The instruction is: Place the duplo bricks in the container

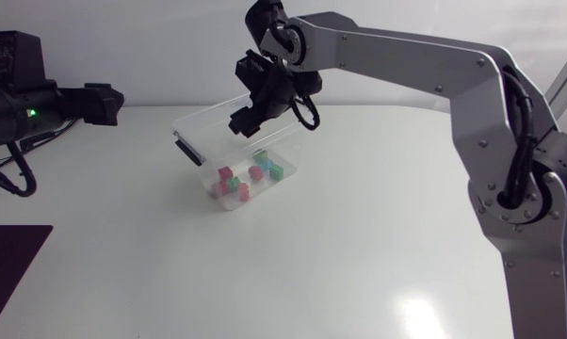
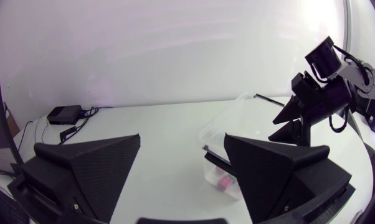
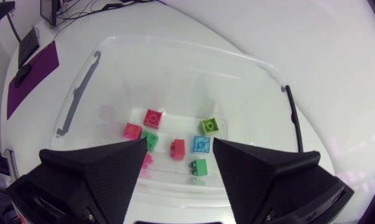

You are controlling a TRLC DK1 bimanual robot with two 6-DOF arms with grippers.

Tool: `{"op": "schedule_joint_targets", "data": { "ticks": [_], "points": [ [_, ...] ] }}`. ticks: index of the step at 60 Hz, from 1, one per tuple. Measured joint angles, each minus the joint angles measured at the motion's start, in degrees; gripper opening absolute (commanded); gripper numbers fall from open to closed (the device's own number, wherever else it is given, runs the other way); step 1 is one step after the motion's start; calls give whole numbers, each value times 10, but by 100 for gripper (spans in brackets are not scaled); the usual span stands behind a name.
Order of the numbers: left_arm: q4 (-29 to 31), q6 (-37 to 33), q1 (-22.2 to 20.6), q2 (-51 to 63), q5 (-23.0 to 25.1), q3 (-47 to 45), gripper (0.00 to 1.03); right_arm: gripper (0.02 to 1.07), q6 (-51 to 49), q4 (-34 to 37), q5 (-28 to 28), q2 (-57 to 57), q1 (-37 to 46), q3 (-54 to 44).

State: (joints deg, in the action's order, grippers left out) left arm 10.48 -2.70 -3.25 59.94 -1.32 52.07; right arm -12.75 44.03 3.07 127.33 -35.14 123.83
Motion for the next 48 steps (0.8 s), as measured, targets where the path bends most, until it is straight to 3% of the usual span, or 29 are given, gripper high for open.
{"op": "schedule_joint_targets", "data": {
  "ticks": [13,35,48],
  "points": [
    [6,-4,6,-35,4,-31,94,100,11,5,-19,-57,0,-49],
    [8,-17,22,-111,4,-91,94,100,31,-118,-74,-351,40,-377],
    [8,-26,37,-173,4,-137,94,100,39,-171,-94,-513,103,-574]
  ]
}}
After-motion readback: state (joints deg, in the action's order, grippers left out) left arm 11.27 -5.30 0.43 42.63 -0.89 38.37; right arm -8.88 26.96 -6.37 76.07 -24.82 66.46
